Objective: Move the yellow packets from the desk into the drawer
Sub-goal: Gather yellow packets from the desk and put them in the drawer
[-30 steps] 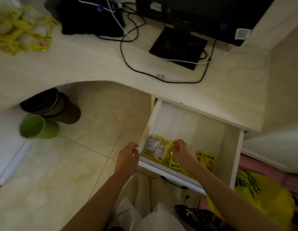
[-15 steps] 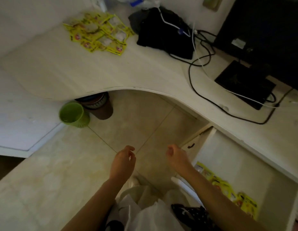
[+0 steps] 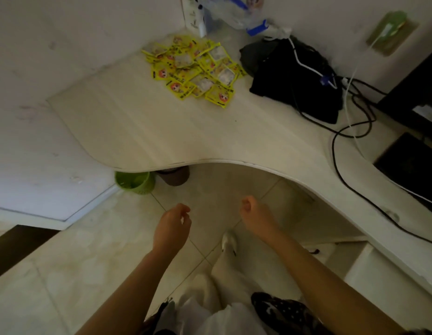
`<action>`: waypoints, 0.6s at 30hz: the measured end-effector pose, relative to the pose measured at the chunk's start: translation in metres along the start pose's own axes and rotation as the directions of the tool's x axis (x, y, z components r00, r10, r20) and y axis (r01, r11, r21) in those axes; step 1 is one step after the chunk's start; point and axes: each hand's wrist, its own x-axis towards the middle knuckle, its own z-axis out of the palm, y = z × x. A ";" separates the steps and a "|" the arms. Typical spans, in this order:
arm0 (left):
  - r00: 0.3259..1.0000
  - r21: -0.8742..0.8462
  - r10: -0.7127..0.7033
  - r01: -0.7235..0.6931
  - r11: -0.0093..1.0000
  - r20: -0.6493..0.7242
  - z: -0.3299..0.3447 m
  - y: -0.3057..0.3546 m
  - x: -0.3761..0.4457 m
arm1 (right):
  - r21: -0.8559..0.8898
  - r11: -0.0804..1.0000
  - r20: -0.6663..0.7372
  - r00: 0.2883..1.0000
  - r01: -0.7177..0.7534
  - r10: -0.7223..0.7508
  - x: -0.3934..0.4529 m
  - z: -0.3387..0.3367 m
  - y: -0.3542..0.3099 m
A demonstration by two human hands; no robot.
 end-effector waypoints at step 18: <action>0.991 -0.110 -0.136 0.134 0.985 -0.008 -0.045 0.064 0.236 | -0.005 0.999 0.046 0.998 0.041 -0.041 0.234 -0.091 -0.124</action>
